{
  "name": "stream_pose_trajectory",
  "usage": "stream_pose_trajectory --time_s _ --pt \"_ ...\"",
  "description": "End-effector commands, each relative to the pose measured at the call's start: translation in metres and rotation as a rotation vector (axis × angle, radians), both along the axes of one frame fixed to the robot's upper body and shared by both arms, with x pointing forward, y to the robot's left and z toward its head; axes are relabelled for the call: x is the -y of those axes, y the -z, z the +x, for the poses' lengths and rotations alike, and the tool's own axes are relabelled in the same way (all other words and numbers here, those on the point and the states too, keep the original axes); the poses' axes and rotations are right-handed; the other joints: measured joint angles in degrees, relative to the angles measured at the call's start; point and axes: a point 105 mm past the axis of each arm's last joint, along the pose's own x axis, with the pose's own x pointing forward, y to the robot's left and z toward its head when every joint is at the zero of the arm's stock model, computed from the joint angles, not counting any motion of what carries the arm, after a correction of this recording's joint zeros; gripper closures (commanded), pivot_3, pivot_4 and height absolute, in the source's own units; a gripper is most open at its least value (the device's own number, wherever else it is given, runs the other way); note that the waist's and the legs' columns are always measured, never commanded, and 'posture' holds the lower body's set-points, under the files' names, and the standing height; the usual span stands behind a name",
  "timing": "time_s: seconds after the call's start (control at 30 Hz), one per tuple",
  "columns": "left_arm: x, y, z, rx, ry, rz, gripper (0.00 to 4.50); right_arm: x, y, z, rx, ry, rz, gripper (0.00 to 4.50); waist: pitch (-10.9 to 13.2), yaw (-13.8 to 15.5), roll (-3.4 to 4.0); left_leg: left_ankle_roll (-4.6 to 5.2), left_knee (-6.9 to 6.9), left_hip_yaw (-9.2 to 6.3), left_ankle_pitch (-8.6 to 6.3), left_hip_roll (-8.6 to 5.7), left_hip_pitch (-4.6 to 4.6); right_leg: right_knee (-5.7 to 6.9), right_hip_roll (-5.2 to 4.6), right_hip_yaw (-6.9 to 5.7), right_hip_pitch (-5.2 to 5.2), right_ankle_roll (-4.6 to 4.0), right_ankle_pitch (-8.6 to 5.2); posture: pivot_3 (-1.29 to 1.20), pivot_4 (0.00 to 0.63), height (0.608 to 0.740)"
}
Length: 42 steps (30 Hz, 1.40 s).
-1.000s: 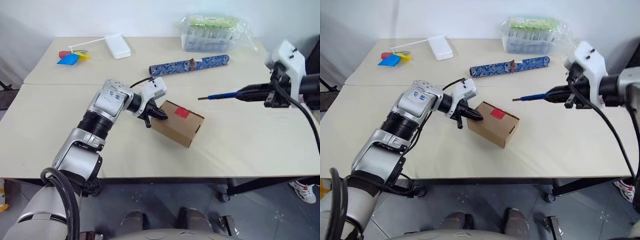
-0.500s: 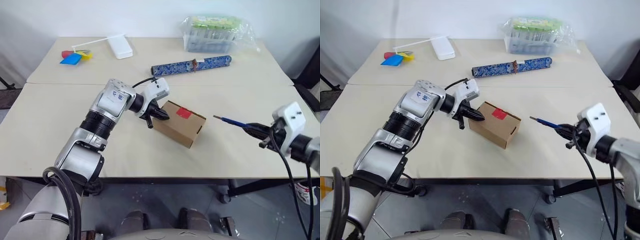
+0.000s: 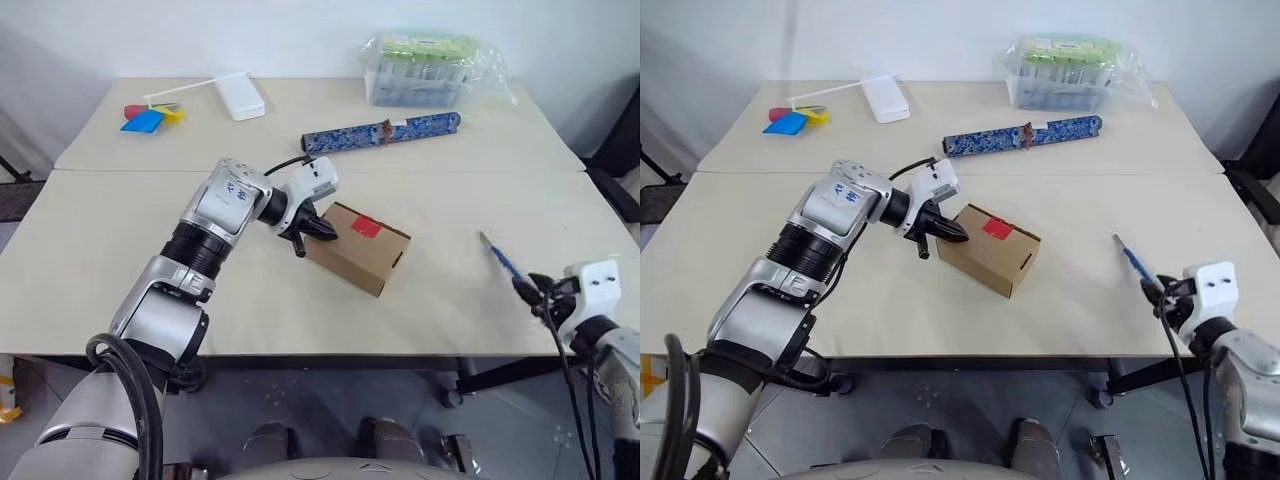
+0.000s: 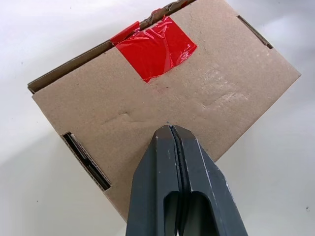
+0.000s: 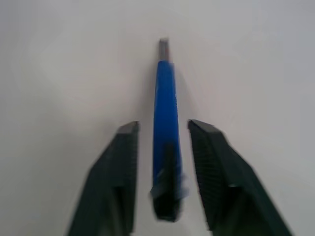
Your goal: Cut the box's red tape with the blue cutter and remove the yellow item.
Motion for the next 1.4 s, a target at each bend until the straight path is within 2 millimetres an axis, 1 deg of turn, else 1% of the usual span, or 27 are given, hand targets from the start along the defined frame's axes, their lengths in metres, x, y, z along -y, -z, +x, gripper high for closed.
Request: stream_pose_trajectory --time_s 0.03,0.1,0.17,0.2,0.23,0.27,0.3,0.37,0.47,0.53,0.6,0.63,0.67,0.73,0.77,0.8,0.87,0.97,1.0,1.1,1.17,1.23,1.3,1.4 --pt "-0.009 0.025 -0.002 -0.056 -0.039 0.069 4.50 -0.002 -0.011 -0.002 0.029 -0.015 -0.038 1.28 0.00 -0.02 0.00 0.00 0.00 0.00 0.00 0.00 0.01 0.01 0.00 0.00 0.00 0.00 0.00 0.00 0.150 0.740" --pt "-0.008 0.025 -0.002 -0.057 -0.038 0.069 4.50 -0.003 -0.011 -0.003 0.022 -0.024 -0.043 0.54 -0.01 0.01 0.01 0.00 0.00 -0.01 0.00 0.02 0.01 0.00 0.00 0.00 0.00 0.00 0.00 0.00 0.150 0.740" --pt "-0.008 0.025 -0.003 -0.056 -0.037 0.069 4.50 -0.005 -0.013 -0.005 0.022 -0.033 -0.052 0.05 -0.01 0.03 0.01 0.02 0.00 -0.01 -0.01 0.02 0.01 0.00 0.00 0.01 0.00 0.00 0.00 0.00 0.150 0.740" --pt "-0.008 0.025 -0.003 -0.056 -0.036 0.069 4.50 -0.006 -0.014 -0.005 0.023 -0.038 -0.058 0.05 -0.01 0.05 0.01 0.02 0.00 -0.01 -0.02 0.02 0.00 -0.01 0.00 0.01 0.00 0.00 0.00 0.00 0.150 0.740" --pt "-0.009 0.025 -0.003 -0.054 -0.035 0.069 4.50 -0.008 -0.026 -0.005 0.052 -0.053 -0.072 0.05 -0.01 0.05 0.01 0.03 0.00 -0.01 -0.02 0.02 0.00 -0.01 0.00 0.02 0.00 0.00 0.00 0.00 0.150 0.740" --pt "-0.009 0.025 -0.003 -0.052 -0.034 0.068 4.50 -0.013 -0.044 -0.006 0.088 -0.091 -0.097 0.05 -0.01 0.04 0.05 0.03 0.00 -0.01 -0.02 0.02 0.00 -0.01 0.00 0.02 -0.01 0.00 0.00 0.00 0.150 0.740" --pt "-0.009 0.025 -0.003 -0.051 -0.033 0.068 4.50 -0.017 -0.056 -0.006 0.112 -0.118 -0.114 0.05 -0.02 0.02 0.08 0.04 0.00 0.01 -0.03 0.03 -0.01 0.00 0.00 0.06 -0.05 0.00 0.00 0.00 0.150 0.740" --pt "-0.009 0.024 -0.003 -0.048 -0.032 0.067 4.50 -0.031 -0.082 -0.004 0.167 -0.181 -0.131 0.05 -0.02 0.04 0.09 0.05 0.00 0.02 -0.04 0.04 0.00 -0.01 -0.01 0.08 -0.05 0.00 0.00 0.00 0.150 0.740" --pt "-0.010 0.024 -0.002 -0.044 -0.030 0.067 4.50 -0.044 -0.103 0.005 0.187 -0.230 -0.150 0.05 -0.02 0.04 0.07 0.05 0.01 0.00 -0.04 0.06 0.01 -0.03 0.00 0.06 -0.03 0.00 0.00 0.00 0.150 0.740" --pt "-0.009 0.021 -0.001 -0.037 -0.027 0.056 4.50 -0.055 -0.117 0.016 0.184 -0.274 -0.178 0.05 -0.02 0.03 0.07 0.06 0.00 0.00 -0.04 0.07 0.00 -0.06 0.00 0.06 -0.04 0.00 0.00 0.00 0.150 0.740" --pt "-0.008 0.018 0.001 -0.031 -0.034 0.038 4.50 -0.062 -0.126 0.027 0.178 -0.285 -0.187 0.44 -0.02 0.01 0.07 0.07 0.00 0.02 -0.05 0.07 -0.04 -0.05 -0.01 0.07 -0.08 0.00 0.00 0.00 0.150 0.740" --pt "-0.008 0.016 0.003 -0.031 -0.043 0.030 4.50 -0.066 -0.127 0.031 0.162 -0.302 -0.191 0.66 -0.01 0.06 0.06 0.07 0.00 0.01 -0.05 0.07 -0.04 -0.06 -0.01 0.06 -0.09 0.00 0.00 0.00 0.150 0.740" --pt "-0.008 0.015 0.004 -0.032 -0.051 0.025 4.50 -0.069 -0.128 0.034 0.150 -0.314 -0.193 0.96 -0.01 0.12 0.06 0.07 0.00 0.00 -0.05 0.07 -0.06 -0.06 -0.01 0.04 -0.10 0.00 0.00 0.00 0.150 0.740" --pt "-0.008 0.013 0.004 -0.022 -0.038 0.027 4.50 -0.081 -0.129 0.041 0.137 -0.381 -0.227 1.68 -0.01 0.21 0.05 0.08 0.02 -0.01 -0.06 0.06 -0.09 -0.08 -0.01 0.03 -0.09 0.00 0.00 0.00 0.150 0.740" --pt "-0.008 0.008 0.006 -0.006 -0.045 0.009 4.50 -0.085 -0.132 0.051 0.141 -0.393 -0.240 2.01 0.00 0.08 0.05 0.10 0.03 0.00 -0.06 0.03 -0.11 -0.09 -0.01 0.03 -0.09 0.00 0.00 0.00 0.150 0.740" --pt "-0.008 0.000 0.008 0.017 -0.047 -0.009 4.50 -0.090 -0.133 0.060 0.144 -0.410 -0.248 2.46 0.00 -0.07 0.04 0.11 0.06 0.03 -0.07 0.01 -0.10 -0.08 -0.01 0.05 -0.09 0.01 0.01 0.00 0.150 0.740" --pt "-0.008 -0.019 0.012 0.048 -0.068 -0.064 4.50 -0.094 -0.128 0.078 0.112 -0.438 -0.287 3.10 0.03 -0.44 0.00 0.13 0.10 0.09 -0.07 0.00 -0.11 -0.05 -0.01 0.10 -0.11 0.04 0.04 0.00 0.150 0.740" --pt "-0.011 -0.041 0.014 0.081 -0.089 -0.114 4.50 -0.095 -0.118 0.094 0.086 -0.469 -0.326 4.18 0.11 -0.50 -0.14 0.12 0.03 0.06 -0.05 0.01 -0.25 -0.04 0.00 0.05 -0.26 0.04 0.04 0.00 0.150 0.740" --pt "-0.013 -0.048 0.015 0.093 -0.098 -0.130 4.50 -0.096 -0.116 0.099 0.080 -0.480 -0.339 4.44 0.12 -0.55 -0.15 0.11 -0.01 0.07 -0.05 0.01 -0.33 -0.05 0.01 0.03 -0.34 0.05 0.05 0.00 0.150 0.740" --pt "-0.028 -0.074 0.017 0.154 -0.163 -0.175 4.50 -0.100 -0.106 0.114 0.051 -0.508 -0.362 4.48 0.16 -1.27 -0.17 0.11 -0.02 0.27 -0.07 -0.04 -0.65 -0.14 0.01 -0.12 -0.52 0.18 0.12 0.00 0.150 0.740" --pt "-0.035 -0.083 0.013 0.150 -0.190 -0.203 4.50 -0.103 -0.101 0.122 0.040 -0.525 -0.389 4.48 0.16 -1.44 -0.17 0.11 0.00 0.34 -0.07 -0.04 -1.08 -0.25 0.01 -0.21 -0.83 0.19 0.12 0.00 0.150 0.740" --pt "-0.047 -0.078 0.001 0.112 -0.212 -0.184 4.50 -0.111 -0.094 0.129 0.019 -0.566 -0.415 4.48 0.17 -1.63 -0.15 0.10 -0.06 0.35 -0.06 -0.04 -1.15 -0.17 0.01 -0.24 -0.95 0.21 0.13 0.00 0.150 0.740" --pt "-0.062 -0.064 -0.009 0.061 -0.249 -0.147 4.50 -0.116 -0.089 0.134 0.002 -0.583 -0.437 4.48 0.18 -2.12 -0.13 0.07 -0.14 0.32 -0.06 -0.04 -1.12 0.01 0.01 -0.25 -1.03 0.22 0.13 0.00 0.150 0.740" --pt "-0.080 -0.041 -0.022 -0.007 -0.316 -0.107 4.50 -0.125 -0.085 0.138 -0.018 -0.626 -0.423 4.48 0.19 -2.80 -0.12 -0.04 -0.24 0.24 -0.01 -0.02 -1.06 0.11 0.01 -0.27 -1.03 0.21 0.13 0.00 0.150 0.740"
